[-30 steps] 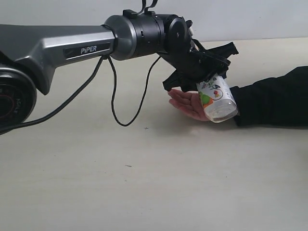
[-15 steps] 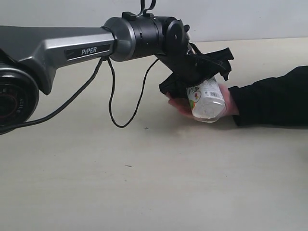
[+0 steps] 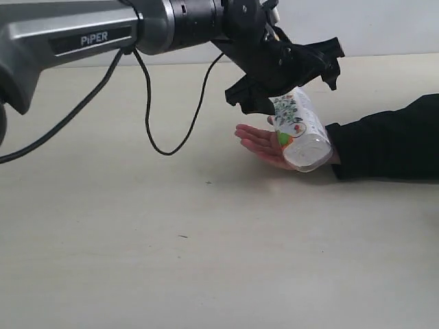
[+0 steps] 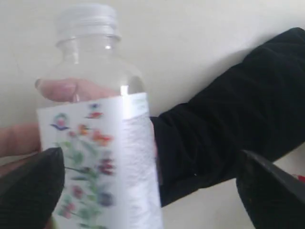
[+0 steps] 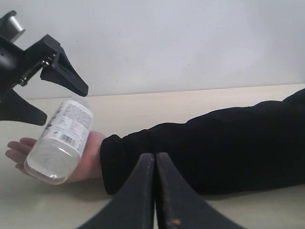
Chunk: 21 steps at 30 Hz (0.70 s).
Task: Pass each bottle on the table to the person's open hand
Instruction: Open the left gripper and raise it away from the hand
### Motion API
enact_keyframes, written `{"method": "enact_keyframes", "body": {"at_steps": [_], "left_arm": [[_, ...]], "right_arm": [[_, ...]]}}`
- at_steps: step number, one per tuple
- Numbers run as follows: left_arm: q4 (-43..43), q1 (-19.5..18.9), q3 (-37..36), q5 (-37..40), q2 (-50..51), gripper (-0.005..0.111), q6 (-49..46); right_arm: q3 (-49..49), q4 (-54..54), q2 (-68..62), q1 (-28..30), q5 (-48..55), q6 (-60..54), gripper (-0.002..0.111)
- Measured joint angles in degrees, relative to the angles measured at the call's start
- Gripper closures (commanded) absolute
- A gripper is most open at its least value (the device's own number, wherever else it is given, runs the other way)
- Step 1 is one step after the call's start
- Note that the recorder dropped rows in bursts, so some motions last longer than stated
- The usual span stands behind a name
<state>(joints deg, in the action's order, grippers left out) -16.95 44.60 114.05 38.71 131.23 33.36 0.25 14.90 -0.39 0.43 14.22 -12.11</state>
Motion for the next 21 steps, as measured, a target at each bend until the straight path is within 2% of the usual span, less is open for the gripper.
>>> {"method": "enact_keyframes", "body": {"at_steps": [6, 7, 8, 9, 10, 11, 12, 17, 21], "left_arm": [[-0.1, 0.3, 0.0, 3.8, -4.7, 0.015, -6.5], [-0.1, 0.5, 0.0, 4.4, -5.5, 0.023, -7.9], [-0.1, 1.2, 0.0, 5.5, -6.9, 0.031, -10.5], [-0.1, 1.7, 0.0, 6.1, -7.7, 0.054, -12.0], [-0.1, 2.9, 0.0, 6.9, -9.4, 0.068, -14.9], [-0.1, 3.5, 0.0, 7.2, -10.3, 0.098, -16.3], [-0.1, 4.6, 0.0, 8.5, -12.1, 0.105, -18.3], [0.0, 6.3, -1.5, 12.4, -19.7, 0.104, -26.1], [0.0, 6.3, -11.1, 9.4, -27.5, 0.104, -33.9]], "right_arm": [[0.0, 0.0, 0.0, 0.0, 0.0, 0.0, 0.108], [0.0, 0.0, 0.0, 0.0, 0.0, 0.0, 0.108], [0.0, 0.0, 0.0, 0.0, 0.0, 0.0, 0.108], [0.0, 0.0, 0.0, 0.0, 0.0, 0.0, 0.108], [0.0, 0.0, 0.0, 0.0, 0.0, 0.0, 0.108], [0.0, 0.0, 0.0, 0.0, 0.0, 0.0, 0.108], [0.0, 0.0, 0.0, 0.0, 0.0, 0.0, 0.108], [0.0, 0.0, 0.0, 0.0, 0.0, 0.0, 0.108], [0.0, 0.0, 0.0, 0.0, 0.0, 0.0, 0.108]]}}
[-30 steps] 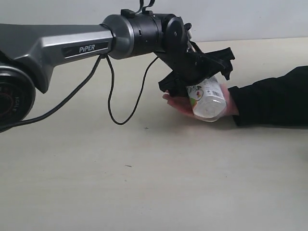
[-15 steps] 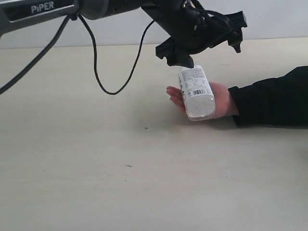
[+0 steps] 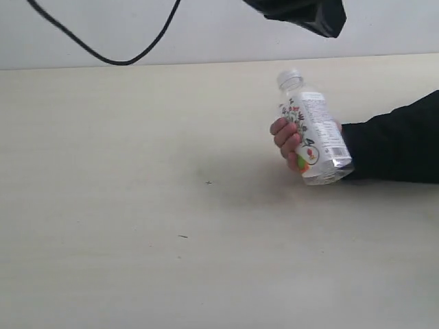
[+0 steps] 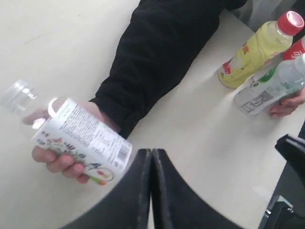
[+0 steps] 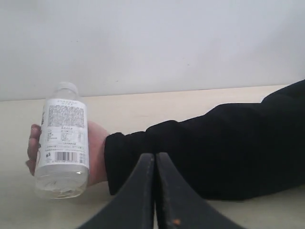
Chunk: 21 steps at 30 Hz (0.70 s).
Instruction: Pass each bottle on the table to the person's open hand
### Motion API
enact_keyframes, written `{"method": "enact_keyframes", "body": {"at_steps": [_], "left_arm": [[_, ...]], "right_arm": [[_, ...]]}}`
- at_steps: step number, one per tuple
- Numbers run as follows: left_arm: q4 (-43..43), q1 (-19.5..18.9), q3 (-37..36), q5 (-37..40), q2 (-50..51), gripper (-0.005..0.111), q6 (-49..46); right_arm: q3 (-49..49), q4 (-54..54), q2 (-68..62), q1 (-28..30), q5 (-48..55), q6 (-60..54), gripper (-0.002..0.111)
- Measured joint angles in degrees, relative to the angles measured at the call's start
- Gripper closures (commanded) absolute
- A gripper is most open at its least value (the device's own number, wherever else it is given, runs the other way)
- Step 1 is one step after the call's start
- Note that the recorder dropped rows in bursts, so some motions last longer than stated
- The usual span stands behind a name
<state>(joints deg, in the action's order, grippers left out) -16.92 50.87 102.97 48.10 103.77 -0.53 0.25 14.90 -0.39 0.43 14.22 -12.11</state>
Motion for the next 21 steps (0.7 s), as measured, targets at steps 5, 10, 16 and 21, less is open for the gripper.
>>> {"method": "enact_keyframes", "body": {"at_steps": [5, 10, 16, 21], "left_arm": [[0.0, 0.0, -19.4, -15.1, -10.1, 0.104, -6.0], [0.0, 0.0, -36.4, -30.5, -18.6, 0.104, -10.0], [0.1, -0.9, -54.7, -50.1, -30.0, 0.104, -11.1], [0.1, -1.1, -66.7, -63.3, -41.6, 0.104, -11.2]], "right_arm": [[0.0, 0.0, 0.0, 0.0, 0.0, 0.0, 0.108], [0.0, 0.0, 0.0, 0.0, 0.0, 0.0, 0.108], [0.0, 0.0, 0.0, 0.0, 0.0, 0.0, 0.108], [0.0, 0.0, 0.0, 0.0, 0.0, 0.0, 0.108]]}}
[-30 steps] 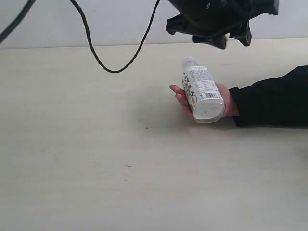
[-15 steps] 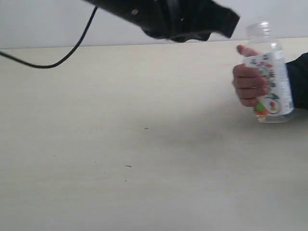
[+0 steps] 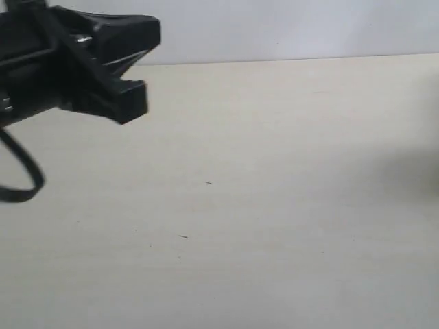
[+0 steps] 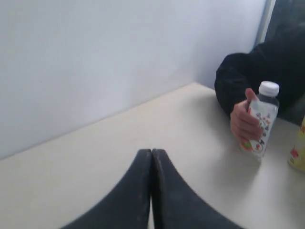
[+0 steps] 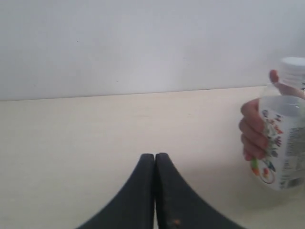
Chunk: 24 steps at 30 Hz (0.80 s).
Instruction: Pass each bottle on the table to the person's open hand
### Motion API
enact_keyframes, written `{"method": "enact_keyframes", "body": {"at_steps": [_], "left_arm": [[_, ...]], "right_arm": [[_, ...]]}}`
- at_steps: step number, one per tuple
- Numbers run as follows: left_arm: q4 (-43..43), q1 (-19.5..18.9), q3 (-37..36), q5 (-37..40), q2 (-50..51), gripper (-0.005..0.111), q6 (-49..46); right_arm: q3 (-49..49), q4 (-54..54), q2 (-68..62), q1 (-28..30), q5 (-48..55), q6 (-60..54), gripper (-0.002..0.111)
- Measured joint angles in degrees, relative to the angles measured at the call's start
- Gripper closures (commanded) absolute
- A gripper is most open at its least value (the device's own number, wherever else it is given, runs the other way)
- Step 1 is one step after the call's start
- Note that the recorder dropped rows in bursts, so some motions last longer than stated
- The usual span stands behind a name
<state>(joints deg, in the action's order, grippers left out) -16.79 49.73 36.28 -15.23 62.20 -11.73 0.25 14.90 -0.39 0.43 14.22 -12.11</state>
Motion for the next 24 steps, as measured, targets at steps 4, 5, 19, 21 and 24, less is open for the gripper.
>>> {"method": "enact_keyframes", "body": {"at_steps": [4, 5, 19, 21, 24], "left_arm": [[-0.1, -0.5, -5.7, -1.7, -8.0, 0.104, -1.6], [-0.1, -0.5, -6.5, -1.8, -9.3, 0.104, -1.8], [-0.1, -0.5, -8.5, -1.8, -15.4, 0.104, -2.4], [-0.1, -0.5, -8.5, -1.8, -15.4, 0.104, -2.4], [-0.1, -0.5, -8.5, -1.8, -15.4, 0.104, -2.5]], "right_arm": [[0.0, 0.0, 0.0, 0.0, 0.0, 0.0, 0.108], [0.0, 0.0, 0.0, 0.0, 0.0, 0.0, 0.108], [0.0, 0.0, 0.0, 0.0, 0.0, 0.0, 0.108], [0.0, 0.0, 0.0, 0.0, 0.0, 0.0, 0.108], [0.0, 0.0, 0.0, 0.0, 0.0, 0.0, 0.108]]}}
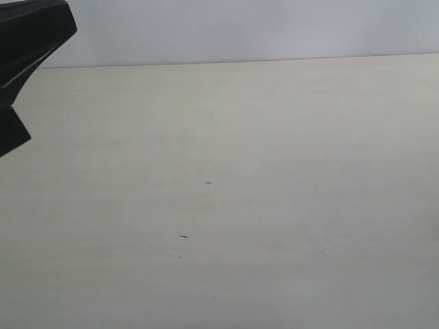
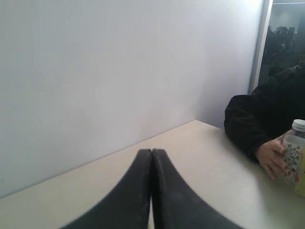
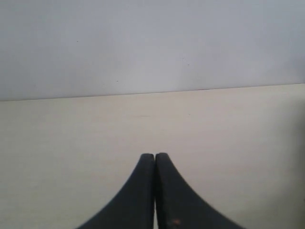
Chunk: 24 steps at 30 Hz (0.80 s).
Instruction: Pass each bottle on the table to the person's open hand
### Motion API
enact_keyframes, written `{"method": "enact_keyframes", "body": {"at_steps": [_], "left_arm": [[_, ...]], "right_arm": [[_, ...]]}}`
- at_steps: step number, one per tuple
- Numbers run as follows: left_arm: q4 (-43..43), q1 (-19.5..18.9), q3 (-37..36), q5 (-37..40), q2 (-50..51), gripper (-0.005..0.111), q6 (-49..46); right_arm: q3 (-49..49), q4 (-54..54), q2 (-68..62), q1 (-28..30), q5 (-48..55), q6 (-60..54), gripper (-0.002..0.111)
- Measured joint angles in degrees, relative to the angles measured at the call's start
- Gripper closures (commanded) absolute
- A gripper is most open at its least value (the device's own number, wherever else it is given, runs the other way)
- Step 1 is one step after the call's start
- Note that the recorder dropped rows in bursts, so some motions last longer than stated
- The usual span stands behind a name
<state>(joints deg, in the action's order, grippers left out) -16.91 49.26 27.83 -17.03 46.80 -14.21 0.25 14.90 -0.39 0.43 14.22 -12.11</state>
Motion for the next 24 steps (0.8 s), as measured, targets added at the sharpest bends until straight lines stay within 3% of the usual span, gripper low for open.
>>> {"method": "enact_keyframes", "body": {"at_steps": [16, 20, 24], "left_arm": [[0.1, -0.4, 0.0, 0.1, -0.7, 0.104, -1.7], [0.1, -3.9, 0.0, 2.1, -4.8, 0.104, -2.9], [0.0, -14.9, 0.0, 12.3, -14.2, 0.104, -3.2]], "right_arm": [[0.0, 0.0, 0.0, 0.0, 0.0, 0.0, 0.108], [0.0, 0.0, 0.0, 0.0, 0.0, 0.0, 0.108], [0.0, 0.0, 0.0, 0.0, 0.0, 0.0, 0.108]]}}
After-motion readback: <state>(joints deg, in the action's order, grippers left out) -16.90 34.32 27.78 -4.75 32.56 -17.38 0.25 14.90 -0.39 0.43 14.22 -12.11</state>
